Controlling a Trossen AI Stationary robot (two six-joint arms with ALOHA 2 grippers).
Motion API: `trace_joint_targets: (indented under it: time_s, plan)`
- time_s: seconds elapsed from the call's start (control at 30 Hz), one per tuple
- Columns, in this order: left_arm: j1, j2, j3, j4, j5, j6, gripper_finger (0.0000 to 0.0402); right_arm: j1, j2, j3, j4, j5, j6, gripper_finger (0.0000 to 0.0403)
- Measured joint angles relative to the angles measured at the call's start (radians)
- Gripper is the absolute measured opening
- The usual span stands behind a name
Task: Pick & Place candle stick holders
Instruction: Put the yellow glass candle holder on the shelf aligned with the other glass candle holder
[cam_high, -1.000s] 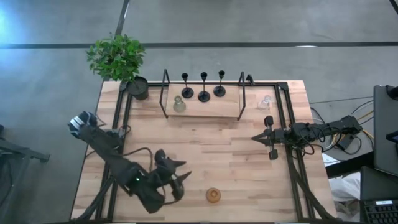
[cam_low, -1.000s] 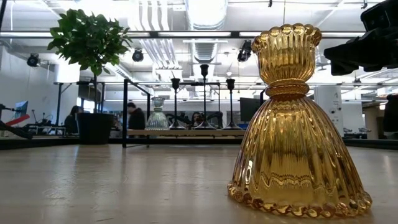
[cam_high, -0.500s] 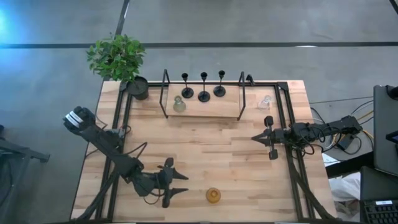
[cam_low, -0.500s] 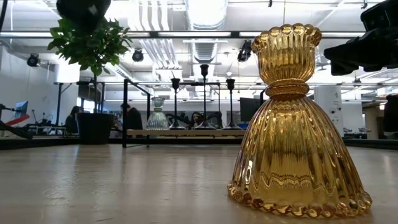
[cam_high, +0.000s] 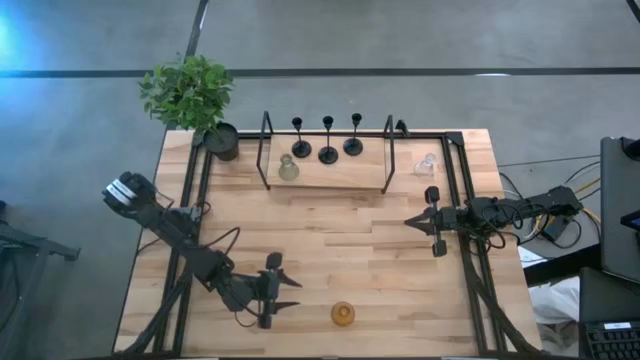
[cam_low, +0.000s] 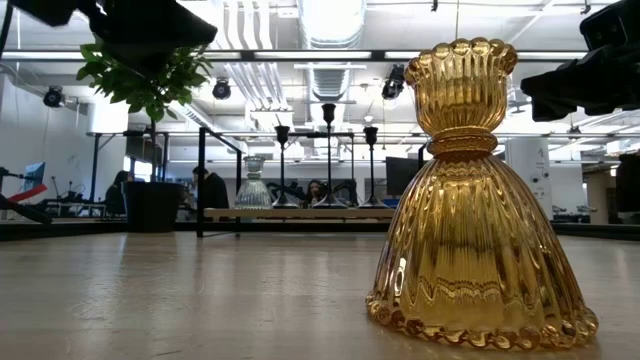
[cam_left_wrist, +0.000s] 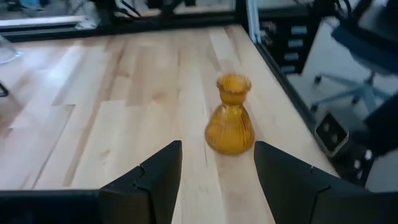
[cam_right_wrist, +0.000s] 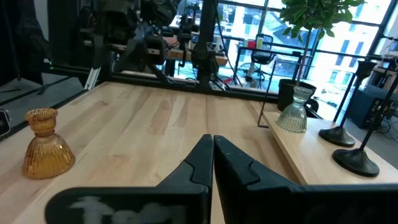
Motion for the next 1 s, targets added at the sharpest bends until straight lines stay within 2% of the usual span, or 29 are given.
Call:
trace_joint_targets:
  time_s: [0.2,0.47,0.63,0.83,1.0]
  plan:
    - [0.031,0.080,0.020,0.013,0.085,0.084,0.0206,0.000,0.000,0.000,0.000,0.000,0.000,0.0008]
    - [0.057,0.169,0.046,0.077,0.093,0.117,0.0206,0.000,0.000,0.000,0.000,0.000,0.000,0.0008]
    - [0.071,0.214,0.074,0.089,0.202,0.167,0.0206,0.000,0.000,0.000,0.000,0.000,0.000,0.0008]
    - [0.080,0.236,0.105,0.111,0.203,0.153,0.0206,0.000,0.000,0.000,0.000,0.000,0.000,0.0008]
    - [0.087,0.276,0.153,0.111,0.258,0.252,0.0206,0.000,-0.001,0.000,0.000,0.000,0.000,0.0008]
